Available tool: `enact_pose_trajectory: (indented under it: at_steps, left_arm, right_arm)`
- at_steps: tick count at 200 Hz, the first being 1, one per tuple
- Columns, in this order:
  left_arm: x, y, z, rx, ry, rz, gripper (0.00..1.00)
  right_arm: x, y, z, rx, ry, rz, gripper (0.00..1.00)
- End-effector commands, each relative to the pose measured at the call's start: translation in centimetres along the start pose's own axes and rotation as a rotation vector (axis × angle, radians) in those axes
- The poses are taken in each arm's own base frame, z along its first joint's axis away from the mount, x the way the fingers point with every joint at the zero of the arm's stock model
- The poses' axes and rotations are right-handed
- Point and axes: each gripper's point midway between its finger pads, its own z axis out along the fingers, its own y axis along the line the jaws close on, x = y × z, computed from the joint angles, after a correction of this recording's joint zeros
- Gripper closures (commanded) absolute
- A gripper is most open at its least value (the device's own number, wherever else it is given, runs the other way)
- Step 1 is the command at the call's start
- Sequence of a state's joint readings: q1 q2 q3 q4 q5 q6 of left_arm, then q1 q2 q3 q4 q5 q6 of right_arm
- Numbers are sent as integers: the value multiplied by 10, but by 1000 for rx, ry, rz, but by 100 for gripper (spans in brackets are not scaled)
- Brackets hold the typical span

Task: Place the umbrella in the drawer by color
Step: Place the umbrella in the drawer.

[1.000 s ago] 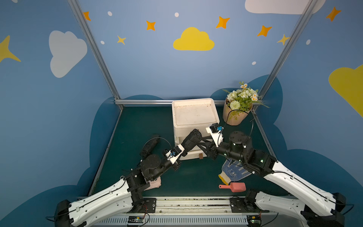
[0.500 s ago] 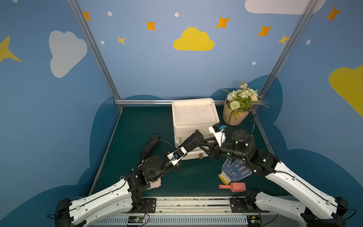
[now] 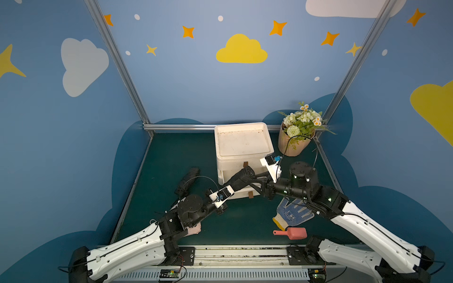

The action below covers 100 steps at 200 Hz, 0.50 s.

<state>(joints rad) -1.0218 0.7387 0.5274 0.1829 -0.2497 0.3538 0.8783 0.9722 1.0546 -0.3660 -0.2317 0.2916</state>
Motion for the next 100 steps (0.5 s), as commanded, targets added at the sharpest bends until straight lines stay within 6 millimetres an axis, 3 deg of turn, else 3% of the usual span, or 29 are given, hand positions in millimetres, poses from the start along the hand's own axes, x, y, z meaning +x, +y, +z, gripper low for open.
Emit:
enact_pose_trajectory:
  at_steps: [1, 18, 37, 64, 73, 92, 100]
  left_arm:
    - [-20, -9, -3, 53, -84, 22, 98]
    - [-20, -12, -2, 65, -83, 31, 98]
    - [-21, -13, -2, 68, -82, 32, 98]
    - [-22, -11, -2, 58, -80, 26, 97]
    - [-24, -8, -2, 46, -77, 16, 89]
    - [-28, 1, -6, 5, -85, -17, 57]
    - [-31, 6, -10, -12, -92, -33, 49]
  right_arm:
    - [0, -2, 2, -2, 2, 4, 62]
    - [3, -6, 3, 15, 9, 3, 71]
    - [6, -10, 3, 32, 9, 0, 100]
    - [6, -16, 3, 58, -8, 4, 100]
    - [6, -18, 2, 67, -22, 8, 100]
    - [-1, -27, -8, 119, -97, 39, 100]
    - [-5, -29, -15, 138, -143, 43, 100]
